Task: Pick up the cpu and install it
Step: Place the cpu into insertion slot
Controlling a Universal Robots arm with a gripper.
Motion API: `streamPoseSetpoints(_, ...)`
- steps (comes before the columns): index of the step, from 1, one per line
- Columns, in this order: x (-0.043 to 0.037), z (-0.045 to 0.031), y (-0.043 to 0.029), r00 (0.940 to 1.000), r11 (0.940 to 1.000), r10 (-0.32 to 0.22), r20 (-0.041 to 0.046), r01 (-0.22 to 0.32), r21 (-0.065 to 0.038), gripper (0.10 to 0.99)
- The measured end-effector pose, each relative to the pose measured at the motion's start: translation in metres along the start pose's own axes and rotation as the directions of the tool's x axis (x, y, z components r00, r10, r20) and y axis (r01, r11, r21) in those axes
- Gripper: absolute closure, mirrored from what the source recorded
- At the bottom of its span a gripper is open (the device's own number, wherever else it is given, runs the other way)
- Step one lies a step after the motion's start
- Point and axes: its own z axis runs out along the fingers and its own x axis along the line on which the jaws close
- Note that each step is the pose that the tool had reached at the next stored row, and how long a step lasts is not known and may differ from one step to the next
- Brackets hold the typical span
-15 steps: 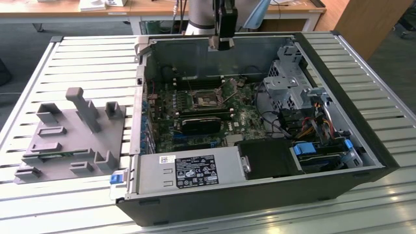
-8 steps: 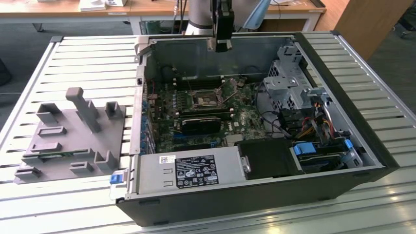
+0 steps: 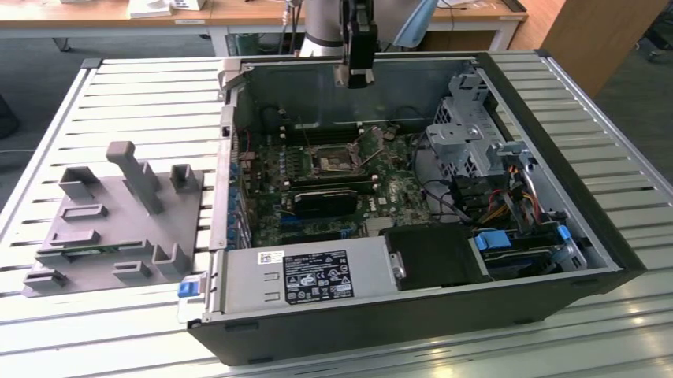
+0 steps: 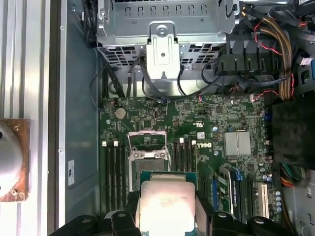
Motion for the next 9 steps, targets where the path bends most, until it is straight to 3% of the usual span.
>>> streamPoseSetpoints(9,0.0004,0.0080,-0.0009,1.0000,1.0000,0.000,0.0011,0.000,0.000,0.553)
